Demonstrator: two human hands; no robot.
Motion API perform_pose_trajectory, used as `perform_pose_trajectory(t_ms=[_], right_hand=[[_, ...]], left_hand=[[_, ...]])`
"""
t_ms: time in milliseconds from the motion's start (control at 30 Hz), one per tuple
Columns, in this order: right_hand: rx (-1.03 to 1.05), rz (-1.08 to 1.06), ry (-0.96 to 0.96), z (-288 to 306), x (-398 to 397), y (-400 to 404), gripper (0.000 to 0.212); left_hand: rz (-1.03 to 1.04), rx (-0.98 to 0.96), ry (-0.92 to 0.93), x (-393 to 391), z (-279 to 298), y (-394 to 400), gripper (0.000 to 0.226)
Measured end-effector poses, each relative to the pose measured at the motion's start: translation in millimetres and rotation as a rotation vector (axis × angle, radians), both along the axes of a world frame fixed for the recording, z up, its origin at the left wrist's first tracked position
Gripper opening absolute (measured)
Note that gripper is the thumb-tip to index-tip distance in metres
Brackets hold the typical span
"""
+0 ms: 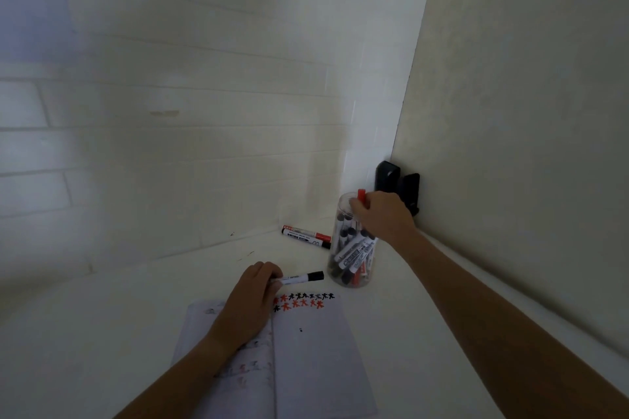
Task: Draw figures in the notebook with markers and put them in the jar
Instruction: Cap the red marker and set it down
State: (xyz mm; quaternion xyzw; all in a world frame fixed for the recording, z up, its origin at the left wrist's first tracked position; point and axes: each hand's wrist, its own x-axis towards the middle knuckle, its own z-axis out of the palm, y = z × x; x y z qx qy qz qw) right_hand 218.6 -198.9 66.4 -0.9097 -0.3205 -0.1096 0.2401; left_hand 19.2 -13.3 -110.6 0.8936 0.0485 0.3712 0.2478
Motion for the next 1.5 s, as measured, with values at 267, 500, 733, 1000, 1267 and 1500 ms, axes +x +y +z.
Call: perform_pose_trajectory(t_ms=[267,500,733,1000,1267,1500], right_hand=[[0.243,0.172,-0.433,-14.4,3.3,-12.6,0.026],[-0.029,0.164,-0.678,-34.9,-2.4,-19.7,0.052],[0.000,0.407,-0.662,-76.3,-71.3,-2.0,0.012],[0.521,0.126,0.429,-142.5,-105.7,27.4,0.009],[0.310,0.376,0.256,-150.1,-92.1,28.2,0.019],[0.067,0.475,-0.363,-172.0,-86.7,27.4,0.016]], left_hand=[[0.012,0.010,0.012,-0.7,-1.0,0.1,0.022],[0.006,0.012,0.008,-2.4,0.6,-1.8,0.019],[-0.035,0.005,0.001,-7.3,8.4,-5.8,0.021],[-0.169,-0.098,0.038,-21.1,29.8,-19.7,0.010],[-0.008,0.003,0.006,-14.7,18.5,-12.9,0.021],[0.095,0.189,0.060,-0.9,-0.5,0.1,0.024]])
